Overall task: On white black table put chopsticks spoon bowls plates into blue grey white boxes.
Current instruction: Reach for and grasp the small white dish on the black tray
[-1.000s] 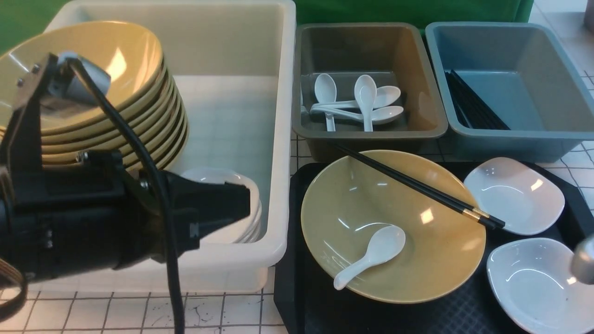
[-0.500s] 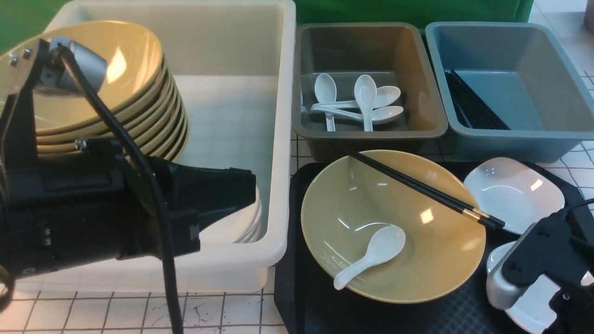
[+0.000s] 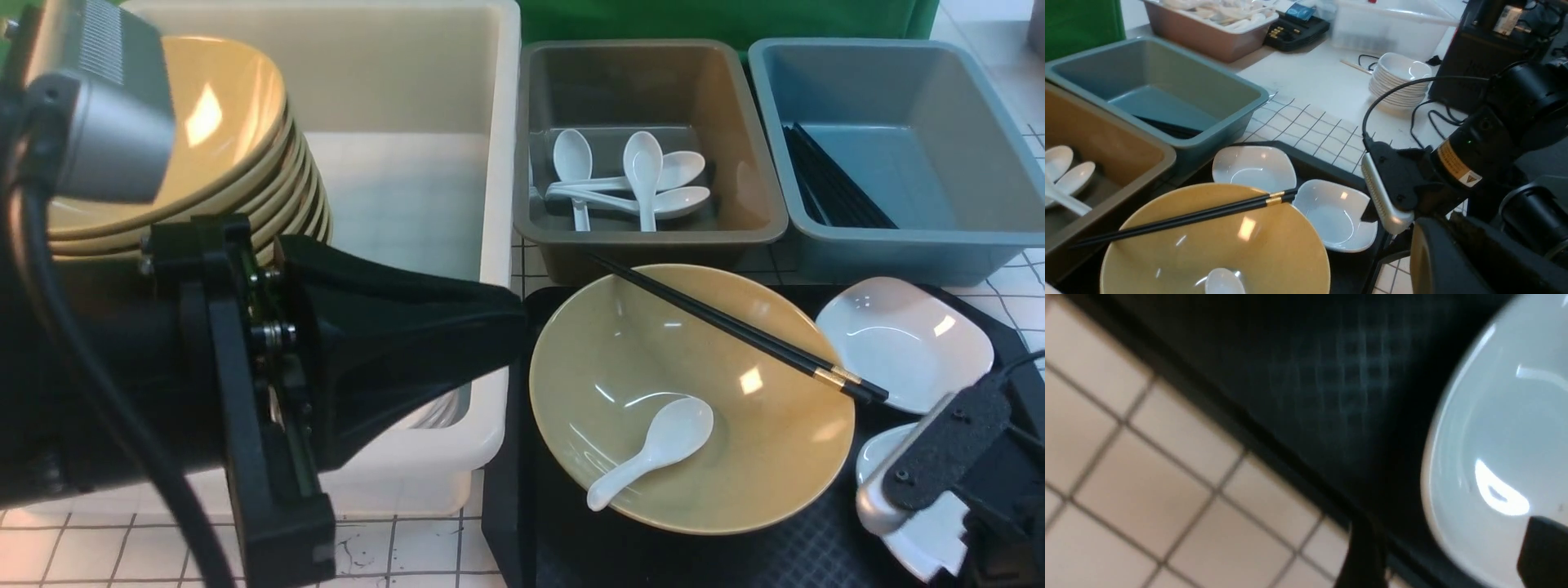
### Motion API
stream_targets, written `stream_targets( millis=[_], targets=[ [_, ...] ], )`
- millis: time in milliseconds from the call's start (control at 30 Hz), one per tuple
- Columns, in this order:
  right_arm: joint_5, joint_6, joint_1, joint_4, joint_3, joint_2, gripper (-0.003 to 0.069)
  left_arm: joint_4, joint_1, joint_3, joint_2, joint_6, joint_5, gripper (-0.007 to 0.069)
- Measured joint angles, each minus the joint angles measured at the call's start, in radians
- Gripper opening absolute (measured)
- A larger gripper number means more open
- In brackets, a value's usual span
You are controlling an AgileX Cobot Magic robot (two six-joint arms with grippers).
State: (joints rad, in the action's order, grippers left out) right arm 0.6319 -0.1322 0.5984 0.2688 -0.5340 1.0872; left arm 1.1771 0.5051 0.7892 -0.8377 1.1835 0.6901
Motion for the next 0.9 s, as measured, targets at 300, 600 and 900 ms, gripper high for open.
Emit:
stream_targets(
  millis=[300, 600, 900],
  targets=[
    [-0.104, -0.109, 0.000, 0.148, 0.001, 0.143, 0.0510, 0.013, 0.000, 0.000, 0.000, 0.008, 0.008, -0.0001],
    [-0.184, -0.275, 0.000, 0.369, 0.001, 0.310, 0.0510, 0.013, 0.000, 0.000, 0.000, 0.007, 0.035, -0.0001],
    [-0.211, -0.290, 0.002, 0.420, -0.015, 0.379, 0.0472, 0.012, 0.000, 0.000, 0.000, 0.006, 0.040, -0.0001]
  ],
)
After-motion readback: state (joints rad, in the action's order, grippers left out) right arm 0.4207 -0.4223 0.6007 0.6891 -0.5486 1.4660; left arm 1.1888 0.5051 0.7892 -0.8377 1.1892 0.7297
